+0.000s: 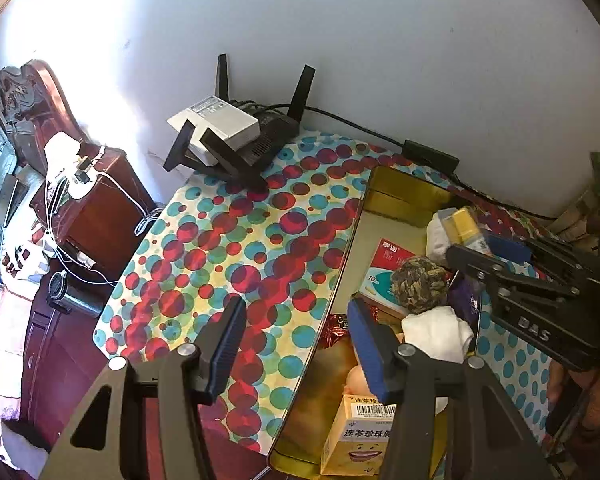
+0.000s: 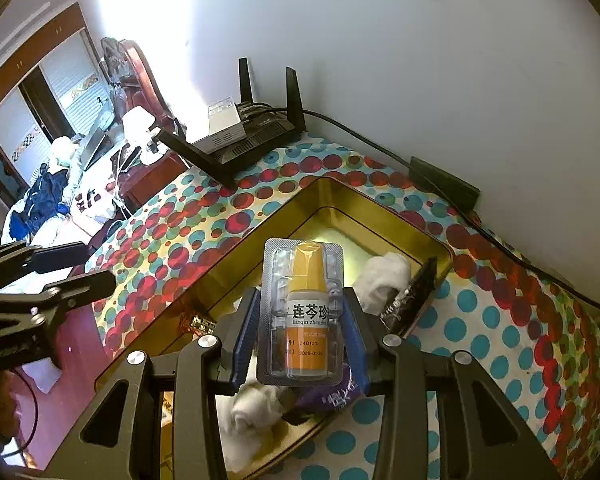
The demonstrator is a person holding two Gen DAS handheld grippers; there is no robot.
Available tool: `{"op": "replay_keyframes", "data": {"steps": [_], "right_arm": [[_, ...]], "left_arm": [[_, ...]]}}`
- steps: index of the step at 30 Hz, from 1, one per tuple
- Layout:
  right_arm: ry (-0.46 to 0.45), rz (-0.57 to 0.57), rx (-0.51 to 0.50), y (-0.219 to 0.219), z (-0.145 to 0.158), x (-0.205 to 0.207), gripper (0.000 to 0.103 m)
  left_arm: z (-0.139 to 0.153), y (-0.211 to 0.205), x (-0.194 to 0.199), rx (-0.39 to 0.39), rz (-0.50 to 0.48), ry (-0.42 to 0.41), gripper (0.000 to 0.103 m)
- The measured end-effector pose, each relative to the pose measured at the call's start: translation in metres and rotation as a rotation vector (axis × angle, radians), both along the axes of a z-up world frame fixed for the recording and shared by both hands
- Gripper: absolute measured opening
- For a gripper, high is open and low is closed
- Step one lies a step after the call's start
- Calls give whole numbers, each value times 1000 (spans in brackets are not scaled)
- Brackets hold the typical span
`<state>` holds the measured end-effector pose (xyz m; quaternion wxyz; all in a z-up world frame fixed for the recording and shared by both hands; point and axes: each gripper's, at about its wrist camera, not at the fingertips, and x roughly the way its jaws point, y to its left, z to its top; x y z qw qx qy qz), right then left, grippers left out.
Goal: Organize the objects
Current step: 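Carry the blister pack over the tray and open the right tool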
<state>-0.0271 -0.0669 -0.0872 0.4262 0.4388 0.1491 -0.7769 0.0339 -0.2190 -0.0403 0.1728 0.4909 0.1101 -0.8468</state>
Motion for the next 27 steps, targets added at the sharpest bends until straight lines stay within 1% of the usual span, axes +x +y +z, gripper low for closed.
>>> {"op": "replay_keyframes", "data": {"steps": [3,9,15,18,19,21,23,27], "right_arm": [[-1,0,11,-7,-2,-3,37],[13,3,31,-19,-4,-8,37],[9,-20,46,-24,-7,-15,37],[9,-21,45,-24,-7,-16,38],[11,-21,45,-24,-6,-16,38],[12,-22,45,-23,-5,-16,38],[19,-20,50,-22,-3,-15,38],[30,-29,65,-18,1,-15,38]], "left_arm": [[4,5,2,-18,-4,2,54],[9,11,6,-28,-5,0,54],[10,13,10,-40,0,7,54],[9,16,12,-83,-1,30,54],[8,18,13,-104,-3,55,54],[3,22,14,-137,-6,75,54],[-5,28,14,-136,-24,102,55],[-26,40,9,-172,-73,109,55]]}}
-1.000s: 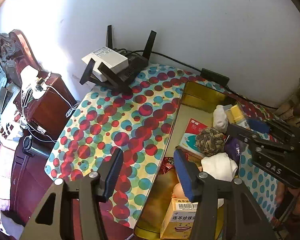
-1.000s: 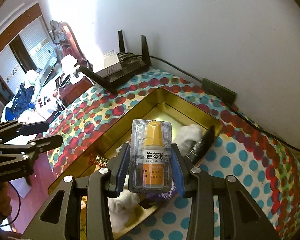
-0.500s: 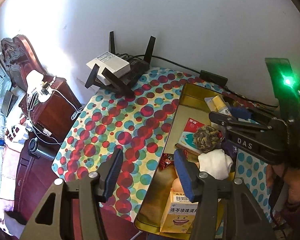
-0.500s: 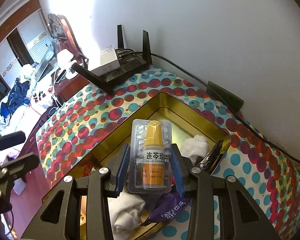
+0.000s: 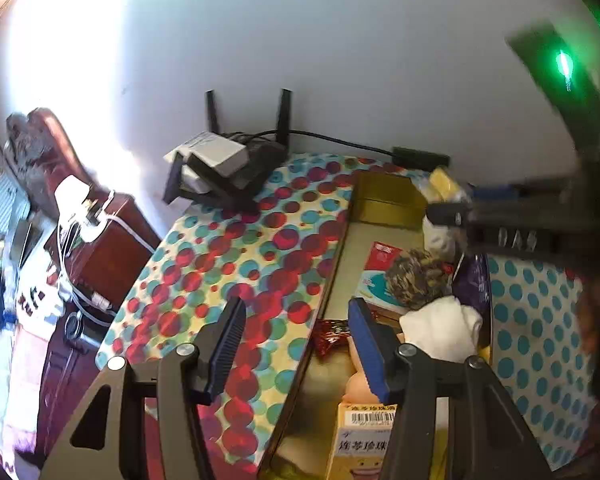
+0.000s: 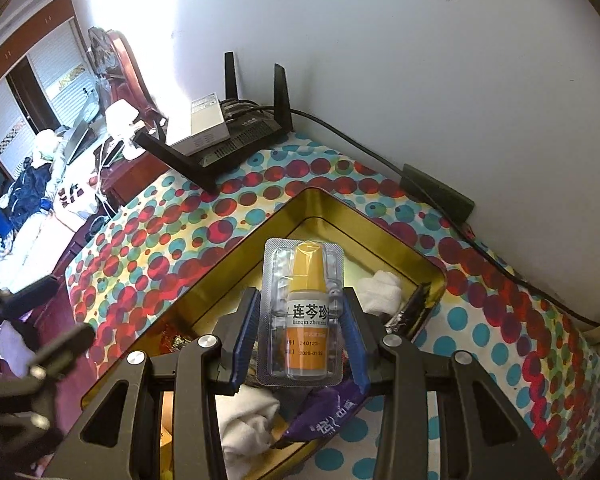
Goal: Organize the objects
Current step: 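Carry the blister pack over the tray and open the right tool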
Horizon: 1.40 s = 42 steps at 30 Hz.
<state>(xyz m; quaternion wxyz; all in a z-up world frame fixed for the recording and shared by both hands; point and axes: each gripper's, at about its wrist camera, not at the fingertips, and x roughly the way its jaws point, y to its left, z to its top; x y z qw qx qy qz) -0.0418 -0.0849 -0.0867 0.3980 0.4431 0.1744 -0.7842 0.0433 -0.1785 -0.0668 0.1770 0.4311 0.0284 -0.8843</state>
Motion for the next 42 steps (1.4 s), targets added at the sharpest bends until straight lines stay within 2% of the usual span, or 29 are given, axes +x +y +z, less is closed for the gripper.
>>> {"op": "replay_keyframes", "data": {"steps": [10,12,17,21,24,27,29,30,33,42], "right_arm": [[13,-55,16,15,8,-8,38],[14,-67,17,18,9,-10,38],[20,-101,14,26,11,-15,38],[18,-128,19,28,11,-25,38],[22,-130,18,25,12,-33,38],[-5,-129,12,19,9,-43,38],[-48,-132,2,15,3,-49,38],[-56,-134,5,13,0,-50,38],[-79,-132,4,8,-7,-50,38],[-50,-142,6,1,-4,-47,39]], "left_arm": [[-20,0,-30,141,-104,34,55],[-21,1,-33,133,-109,32,55],[-14,0,-55,125,-114,83,55],[-5,-4,-71,124,-116,65,55],[13,-7,-64,54,-109,64,55],[29,-10,-59,44,-108,40,56],[39,-10,-53,47,-103,32,70],[44,-10,-50,50,-103,32,72],[60,-7,-39,62,-98,39,73],[83,3,-23,21,-65,22,74]]}}
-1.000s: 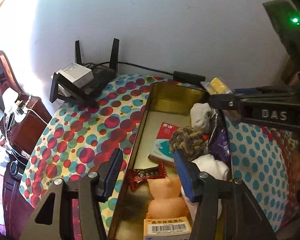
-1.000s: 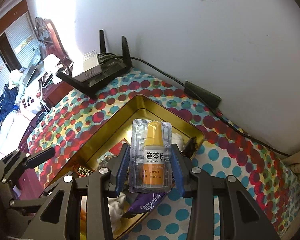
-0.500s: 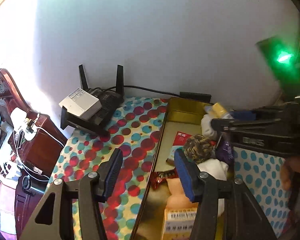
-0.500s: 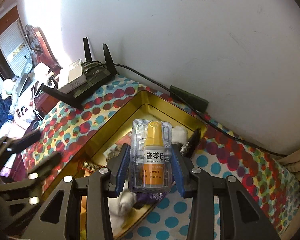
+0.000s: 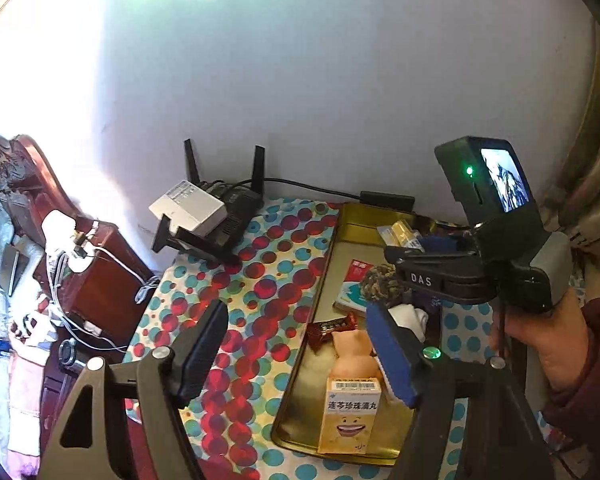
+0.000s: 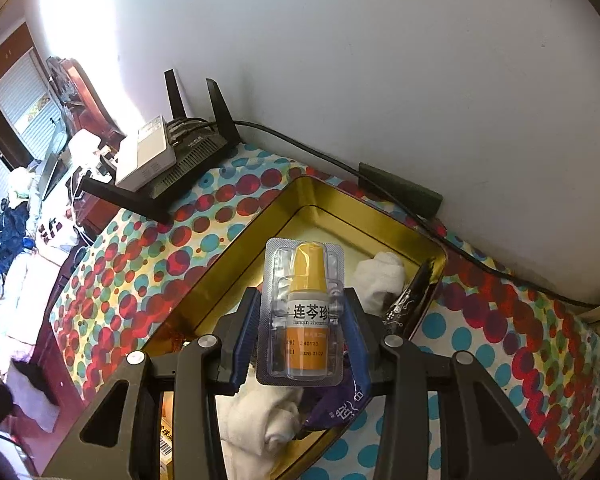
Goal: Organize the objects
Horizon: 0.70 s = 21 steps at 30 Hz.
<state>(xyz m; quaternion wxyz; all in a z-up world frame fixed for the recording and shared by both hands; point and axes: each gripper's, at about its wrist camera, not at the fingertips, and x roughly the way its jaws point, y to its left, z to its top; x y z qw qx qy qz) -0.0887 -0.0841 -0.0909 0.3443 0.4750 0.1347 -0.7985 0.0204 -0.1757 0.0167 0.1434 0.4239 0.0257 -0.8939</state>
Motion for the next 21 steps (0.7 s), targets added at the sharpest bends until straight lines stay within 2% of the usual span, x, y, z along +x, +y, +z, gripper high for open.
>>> {"op": "replay_keyframes", "data": {"steps": [2,4,5,6,8,12,19,21], "right_arm": [[-6,4,14,0,-3,0,40],[0,-8,11,3,-2,2,50],[8,-19,3,6,0,3,64],[18,-28,-19,10,4,4,72],[30,-32,-56,19,11,6,73],[58,-85,-70,47,28,13,84],[91,-229,-24,121,46,45,89],[106,-285,28,135,48,57,95]], "left_arm": [[2,3,1,-8,2,0,74],[3,5,0,-2,-1,-3,76],[3,8,1,-4,-1,-3,77],[4,10,0,-7,-5,-3,77],[4,16,0,-8,-19,-2,78],[1,25,-4,9,-38,-10,78],[-5,41,-13,40,-53,-38,78],[-6,46,-14,48,-61,-49,78]]}}
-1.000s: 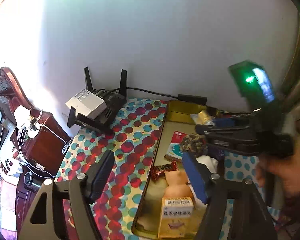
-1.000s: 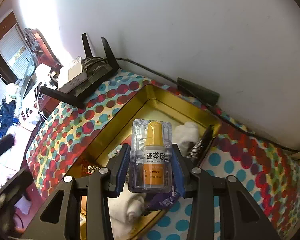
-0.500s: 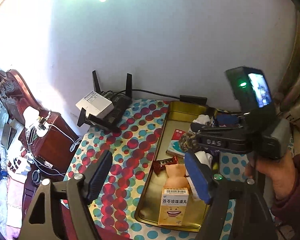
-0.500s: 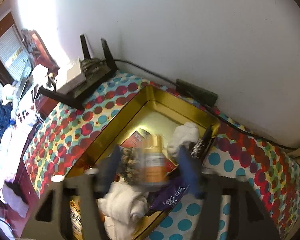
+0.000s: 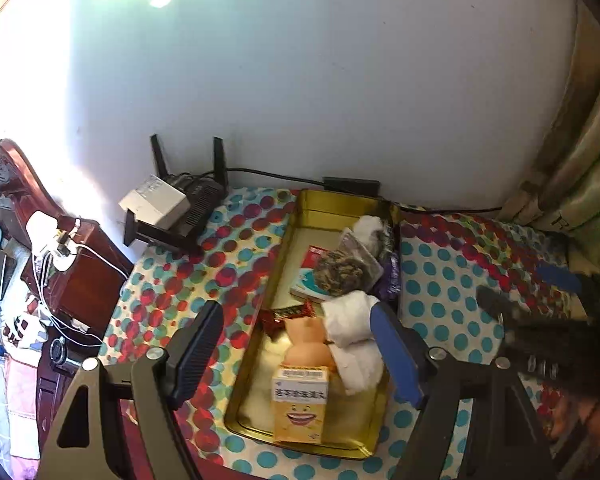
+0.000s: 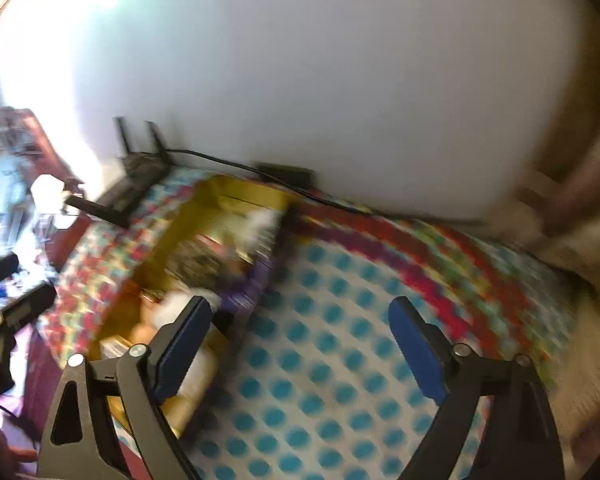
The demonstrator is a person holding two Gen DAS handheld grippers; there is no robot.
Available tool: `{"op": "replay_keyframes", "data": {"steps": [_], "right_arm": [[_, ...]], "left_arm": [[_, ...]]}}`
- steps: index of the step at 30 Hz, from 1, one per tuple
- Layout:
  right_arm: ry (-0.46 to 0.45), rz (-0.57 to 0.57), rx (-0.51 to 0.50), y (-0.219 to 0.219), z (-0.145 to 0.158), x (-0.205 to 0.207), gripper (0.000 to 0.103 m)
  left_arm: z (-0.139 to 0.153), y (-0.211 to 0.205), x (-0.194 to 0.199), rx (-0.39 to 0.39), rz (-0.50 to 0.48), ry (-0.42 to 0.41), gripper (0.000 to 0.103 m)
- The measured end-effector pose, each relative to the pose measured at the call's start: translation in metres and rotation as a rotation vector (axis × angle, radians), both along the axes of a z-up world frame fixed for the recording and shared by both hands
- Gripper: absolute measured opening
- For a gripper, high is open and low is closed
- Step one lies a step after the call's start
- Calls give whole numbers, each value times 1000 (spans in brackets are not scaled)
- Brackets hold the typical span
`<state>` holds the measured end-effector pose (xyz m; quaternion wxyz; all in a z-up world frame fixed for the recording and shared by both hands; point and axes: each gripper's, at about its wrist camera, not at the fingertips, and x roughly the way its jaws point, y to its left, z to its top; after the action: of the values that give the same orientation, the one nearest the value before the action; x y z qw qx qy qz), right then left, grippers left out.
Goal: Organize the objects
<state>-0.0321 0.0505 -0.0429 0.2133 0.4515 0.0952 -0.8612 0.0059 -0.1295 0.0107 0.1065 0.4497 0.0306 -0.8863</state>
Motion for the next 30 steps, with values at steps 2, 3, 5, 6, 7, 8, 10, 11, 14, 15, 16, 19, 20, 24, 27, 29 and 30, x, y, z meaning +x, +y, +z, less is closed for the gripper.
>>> {"op": "replay_keyframes", "data": {"steps": [2,3,5,6,7,8,10,11,14,15,16,19,20,24,27,29,30], "right_arm": [[-11,-43,52,10,1,11,96],[-17,-51,67,13,1,17,96],[-12,-56,87,17,4,26,98],[-7,-60,95,18,6,30,98],[-2,-58,100,20,9,33,99],[3,-62,109,19,11,35,99],[14,-97,155,19,14,41,100],[15,-103,171,17,16,44,102],[32,-89,220,7,17,54,102],[38,-74,238,3,16,56,102],[39,-69,248,0,15,58,102],[29,-64,232,-1,16,59,102],[27,-65,230,-1,16,59,102],[23,-63,218,-2,17,60,102],[28,-54,211,-4,19,61,102],[19,-52,207,-5,18,59,102],[14,-53,204,-5,17,58,102]], "left_arm": [[-3,5,-3,7,-2,-21,78],[-5,7,-5,12,-1,-30,78],[-6,10,-7,20,0,-40,78],[-6,11,-7,20,-3,-40,78],[-6,13,-7,13,-2,-38,78],[-5,15,-7,5,3,-36,78],[-5,18,-7,7,13,-36,78],[-5,19,-7,14,20,-41,78],[-10,17,-8,39,47,-71,78],[-11,17,-9,33,55,-81,78],[-12,17,-8,24,60,-87,78],[-11,16,-5,13,77,-84,78],[-10,15,-3,12,81,-80,78],[-6,12,-1,8,96,-65,78],[-3,9,-1,8,104,-54,78],[-3,9,-1,12,102,-52,78],[-3,9,-1,12,101,-54,78]]}}
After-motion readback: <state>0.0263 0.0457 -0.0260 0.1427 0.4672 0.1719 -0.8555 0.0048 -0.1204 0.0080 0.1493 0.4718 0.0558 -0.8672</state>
